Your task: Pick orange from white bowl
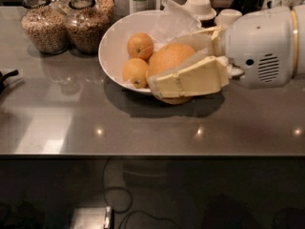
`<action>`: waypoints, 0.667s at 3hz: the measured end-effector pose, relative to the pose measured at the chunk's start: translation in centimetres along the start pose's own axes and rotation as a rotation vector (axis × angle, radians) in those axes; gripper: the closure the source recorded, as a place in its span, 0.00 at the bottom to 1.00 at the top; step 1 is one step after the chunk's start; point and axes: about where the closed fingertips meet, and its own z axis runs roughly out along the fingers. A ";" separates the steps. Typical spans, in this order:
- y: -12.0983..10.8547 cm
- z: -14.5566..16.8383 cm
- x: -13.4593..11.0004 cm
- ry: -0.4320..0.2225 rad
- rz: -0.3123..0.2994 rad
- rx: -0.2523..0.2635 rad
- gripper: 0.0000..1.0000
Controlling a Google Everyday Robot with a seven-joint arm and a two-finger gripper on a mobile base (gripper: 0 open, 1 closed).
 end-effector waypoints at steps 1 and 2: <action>1.3 0.6 -1.8 -0.183 -0.046 0.024 1.00; 2.2 0.8 -3.8 -0.372 -0.119 0.008 1.00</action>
Offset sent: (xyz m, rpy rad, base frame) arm -0.0319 0.0354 0.0495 0.4214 -0.6826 0.1637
